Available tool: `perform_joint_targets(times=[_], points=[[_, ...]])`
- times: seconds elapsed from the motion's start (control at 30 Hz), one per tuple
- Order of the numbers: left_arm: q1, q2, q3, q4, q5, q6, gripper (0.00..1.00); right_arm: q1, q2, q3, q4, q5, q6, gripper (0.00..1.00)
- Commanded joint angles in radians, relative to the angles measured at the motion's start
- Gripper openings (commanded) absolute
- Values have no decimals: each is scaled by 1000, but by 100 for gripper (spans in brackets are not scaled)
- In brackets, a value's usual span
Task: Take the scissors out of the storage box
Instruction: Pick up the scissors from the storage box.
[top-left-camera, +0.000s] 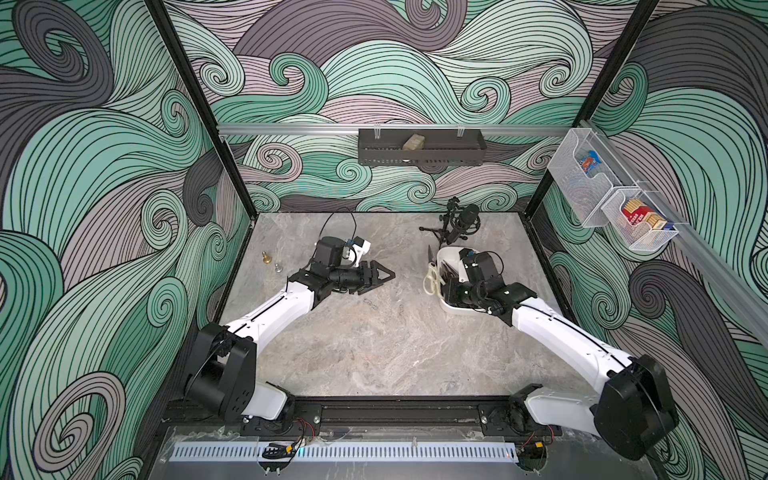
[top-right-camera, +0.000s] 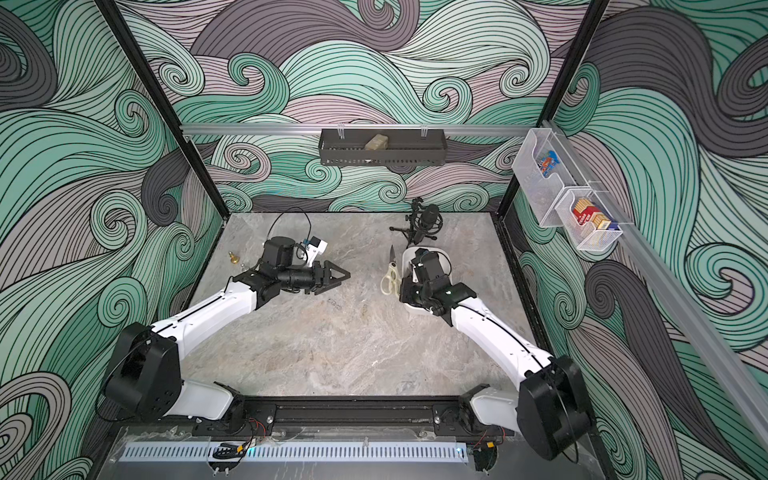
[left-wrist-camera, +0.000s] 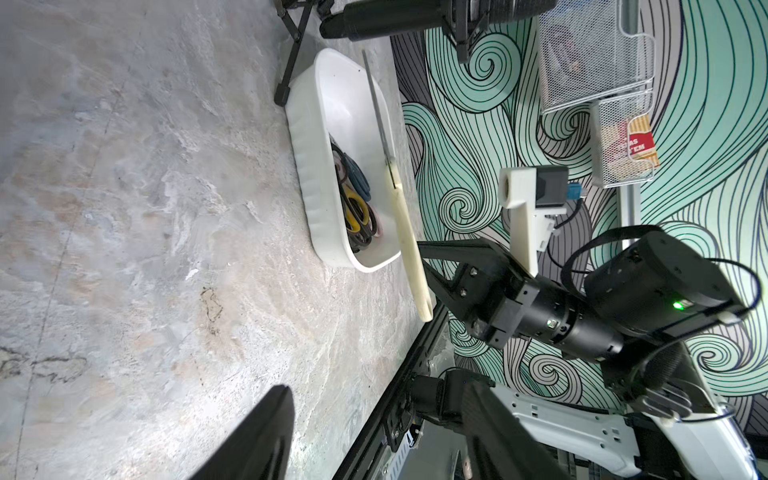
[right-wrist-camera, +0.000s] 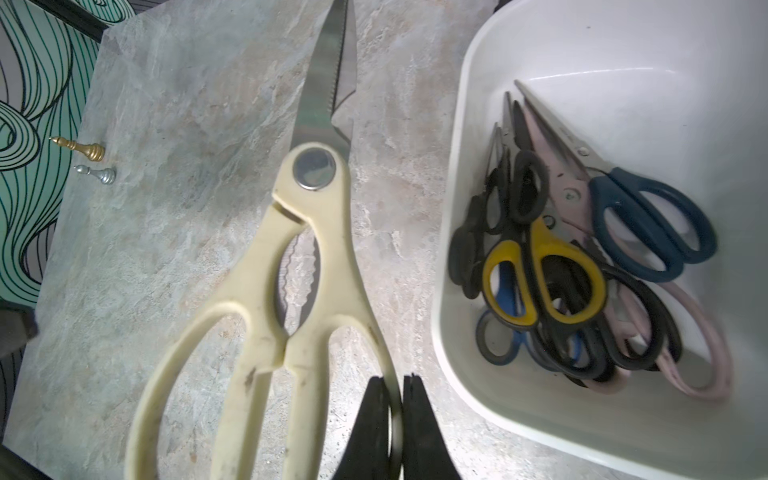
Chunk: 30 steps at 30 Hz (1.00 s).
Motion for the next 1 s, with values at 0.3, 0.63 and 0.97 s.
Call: perform_joint_targets(times=[0.3, 0.63, 0.97], points=[[-59, -41, -73, 117, 19, -58, 57, 145, 137, 140, 68, 39, 53, 0], [-83, -16, -80, 170, 6, -92, 42, 186, 160, 159, 70, 46, 51, 0], [-92, 25, -84, 185, -16, -106, 24, 200, 155, 154, 88, 39, 57, 0]])
